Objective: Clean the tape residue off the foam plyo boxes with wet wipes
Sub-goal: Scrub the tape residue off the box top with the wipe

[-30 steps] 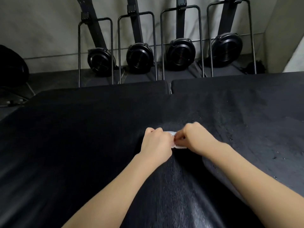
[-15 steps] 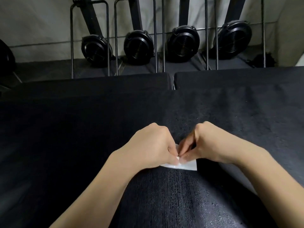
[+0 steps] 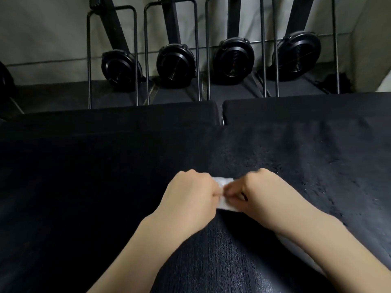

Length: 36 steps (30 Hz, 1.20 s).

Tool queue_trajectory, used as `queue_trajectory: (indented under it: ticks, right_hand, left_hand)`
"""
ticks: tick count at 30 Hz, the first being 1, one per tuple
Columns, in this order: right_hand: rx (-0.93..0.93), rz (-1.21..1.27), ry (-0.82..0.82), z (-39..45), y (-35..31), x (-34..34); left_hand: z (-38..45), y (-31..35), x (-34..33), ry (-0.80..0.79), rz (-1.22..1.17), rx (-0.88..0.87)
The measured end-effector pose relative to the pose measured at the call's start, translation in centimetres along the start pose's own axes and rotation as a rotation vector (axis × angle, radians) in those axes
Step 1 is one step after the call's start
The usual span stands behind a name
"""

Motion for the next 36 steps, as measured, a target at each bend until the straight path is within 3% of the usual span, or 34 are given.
queue_trajectory:
  ticks: [3,7,11,14,16,19,21,24,28,36]
  right_hand:
    - [-0.017,-0.087,-0.125,-1.1,-1.8,1.3]
    - [-0.029,-0.011,0.022,-0.2,-0.9,-0.2]
    - [-0.011,-0.036,0.175,1.3,0.3,-2.5]
    - [-0.014,-0.013,0.136,1.5,1.1,-2.9]
    - [-0.023,0.001,0.102,1.1,1.1,-1.8]
    - [-0.020,-0.077,0.037,-0.3,-0.5,0.2]
    - [-0.023,-0.114,0.024,-0.3,-1.0,0.2]
    - [-0.046,-0.055,0.110,0.8,0.3,-1.9]
    - [-0.047,-0.012,0.190,2.2,2.0,-3.0]
    - [-0.125,-0.068,0.020,0.4,0.2,-0.9]
  left_hand:
    - [-0.9,1.6,0.5,-0.074,0.075,0.011]
    - [0.3,1.0,-0.1,0.084,0.014,-0.031]
    - [1.5,-0.8,-2.0,0.120,-0.081,0.019]
    - [1.8,-0.8,-1.3,0.126,-0.160,0.022]
    - [1.1,0.0,0.3,0.151,-0.090,-0.028]
    - [0.0,0.9,0.6,0.002,0.014,-0.021]
    - [0.0,1.1,0.4,0.002,0.031,-0.006]
    - [0.7,0.3,-0.7,0.120,-0.060,-0.008]
    - [2.1,-0.9,-2.8,0.054,-0.072,0.047]
    - [-0.2,1.3,-0.3,0.024,0.051,0.018]
Point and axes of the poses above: each hand's wrist, its own z-axis towards the middle knuckle, its own x-axis out of the back of the hand, y = z × x, the point moved 4 cm from there along z, towards the middle knuckle, and after that the axes turned 4 degrees about x, right-handed, at the moved point
